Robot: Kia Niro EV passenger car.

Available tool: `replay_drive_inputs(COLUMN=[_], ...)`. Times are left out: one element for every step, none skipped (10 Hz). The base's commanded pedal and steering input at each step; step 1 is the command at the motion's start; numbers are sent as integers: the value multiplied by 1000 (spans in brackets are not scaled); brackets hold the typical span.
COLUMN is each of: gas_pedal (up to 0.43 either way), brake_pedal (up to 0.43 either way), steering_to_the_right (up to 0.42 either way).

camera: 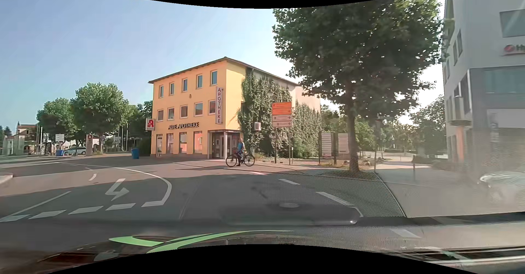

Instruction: Follow the waypoints while adhering to traffic rules and regulations

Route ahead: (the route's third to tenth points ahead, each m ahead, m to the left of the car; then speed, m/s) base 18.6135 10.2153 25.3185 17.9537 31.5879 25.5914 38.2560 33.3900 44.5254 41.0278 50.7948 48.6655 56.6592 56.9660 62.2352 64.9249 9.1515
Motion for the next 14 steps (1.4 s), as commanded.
replay_drive_inputs(gas_pedal=[0,0,0,0,20,28,47,47,67,110,118,138,150,169], brake_pedal=[0,0,0,0,0,0,0,0,0,0,0,0,0,0], steering_to_the_right=[-171,-187,-196,-199,-203,-209,-219,-222,-222,-220,-217,-215,-211,-205])
